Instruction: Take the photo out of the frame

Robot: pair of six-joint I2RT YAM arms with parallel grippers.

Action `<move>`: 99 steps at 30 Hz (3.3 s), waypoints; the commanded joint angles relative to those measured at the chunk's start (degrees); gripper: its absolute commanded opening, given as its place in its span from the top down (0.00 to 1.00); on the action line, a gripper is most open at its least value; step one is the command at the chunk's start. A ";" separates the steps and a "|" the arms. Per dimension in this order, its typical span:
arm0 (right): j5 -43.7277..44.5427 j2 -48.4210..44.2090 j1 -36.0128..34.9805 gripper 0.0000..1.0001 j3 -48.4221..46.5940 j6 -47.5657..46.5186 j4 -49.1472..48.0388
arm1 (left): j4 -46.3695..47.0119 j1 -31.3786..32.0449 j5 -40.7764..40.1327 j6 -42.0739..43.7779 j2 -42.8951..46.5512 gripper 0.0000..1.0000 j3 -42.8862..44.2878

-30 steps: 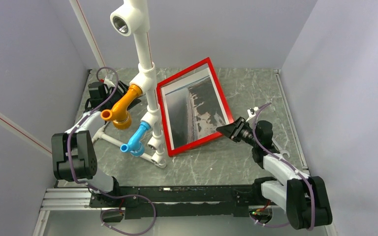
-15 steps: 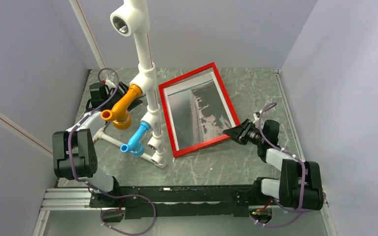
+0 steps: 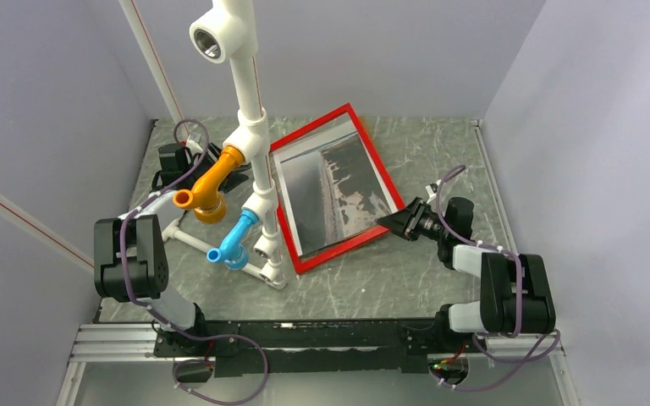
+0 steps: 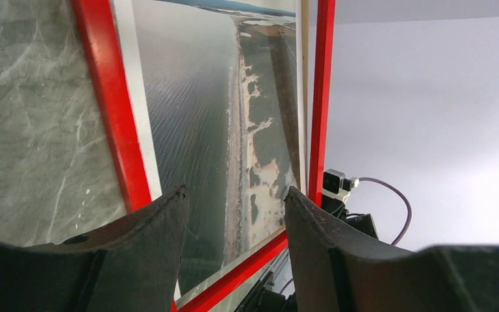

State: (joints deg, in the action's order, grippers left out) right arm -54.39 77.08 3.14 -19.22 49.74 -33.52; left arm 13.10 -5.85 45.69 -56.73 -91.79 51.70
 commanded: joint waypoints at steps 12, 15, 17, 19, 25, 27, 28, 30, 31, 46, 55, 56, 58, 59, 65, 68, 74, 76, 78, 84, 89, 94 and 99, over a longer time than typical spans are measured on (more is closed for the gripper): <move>-10.37 20.36 -7.44 1.00 -17.52 -8.15 0.28 | 1.57 0.14 0.21 1.19 1.18 0.41 1.00; -7.51 20.84 -8.21 1.00 -18.43 -7.93 1.55 | 0.74 0.13 0.01 1.83 1.07 0.41 1.32; -4.81 21.09 -8.40 1.00 -17.95 -6.49 2.62 | 1.25 0.16 0.22 1.40 0.98 0.41 1.18; -2.77 21.54 -8.46 1.00 -18.00 -7.53 7.30 | 1.82 0.13 0.29 1.04 1.04 0.40 0.96; 8.42 17.35 -8.15 0.81 -16.67 -11.76 19.52 | 1.75 0.31 0.36 1.24 1.03 0.40 1.03; 11.03 15.20 -7.68 0.77 -15.15 -10.97 20.93 | 1.98 0.41 0.36 1.06 0.98 0.40 0.91; 12.34 13.94 -7.33 0.77 -14.01 -10.12 20.81 | 2.12 0.42 0.48 0.97 0.93 0.40 0.94; 15.31 11.96 -6.48 0.72 -12.06 -7.61 21.23 | 2.44 0.40 0.60 0.71 0.86 0.40 0.78; 16.63 11.35 -6.29 0.66 -11.45 -7.25 22.05 | 2.53 0.46 0.62 0.66 0.84 0.40 0.76; 47.86 -3.43 -6.36 0.07 -17.49 -19.79 52.11 | 1.12 0.82 0.88 2.17 0.30 0.39 1.90; 63.97 3.66 -6.95 0.12 -30.00 -20.77 51.01 | 0.98 1.62 1.75 2.83 -0.17 0.39 2.53; 64.66 5.62 -7.00 0.13 -32.08 -20.46 50.71 | 0.74 1.71 1.77 2.92 -0.21 0.39 2.71; 65.02 9.83 -6.99 0.15 -36.04 -19.97 49.75 | 0.97 1.90 2.12 2.82 -0.38 0.39 2.87; 64.86 12.27 -6.89 0.15 -38.14 -19.72 49.40 | 1.29 1.90 2.31 2.58 -0.53 0.39 2.87; 72.24 25.21 -5.08 0.22 -50.61 -16.60 54.95 | 1.91 1.97 3.23 2.10 -1.21 0.39 3.12; 72.48 26.81 -3.46 0.24 -50.92 -17.00 53.48 | 2.75 1.99 3.63 1.47 -1.47 0.39 2.93; 69.48 27.96 2.19 0.22 -50.05 -18.80 51.55 | 5.98 2.03 4.73 -0.88 -1.86 0.39 1.96; 68.56 28.88 3.53 0.21 -50.22 -18.79 52.10 | 5.64 2.14 4.69 -0.59 -1.78 0.39 2.06; 68.32 30.03 4.36 0.20 -50.57 -18.95 53.14 | 5.24 2.23 4.81 -0.24 -1.89 0.38 2.33; 63.94 30.07 4.78 0.19 -47.69 -18.06 55.61 | 6.85 2.33 5.57 -1.09 -1.98 0.37 2.02; 62.29 25.83 4.82 0.18 -41.78 -18.32 55.34 | 7.51 2.42 5.89 -1.47 -2.11 0.37 1.89; 59.38 19.86 4.86 0.18 -34.19 -17.37 55.72 | 5.98 2.45 5.73 -0.33 -1.73 0.37 2.55; 54.04 13.45 4.83 0.18 -27.00 -16.87 55.31 | 6.57 2.47 5.99 -0.67 -1.82 0.37 2.47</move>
State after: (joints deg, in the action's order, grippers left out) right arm 6.33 94.02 8.01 -51.46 31.22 17.98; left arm 16.05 -3.97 49.28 -58.26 -93.60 51.88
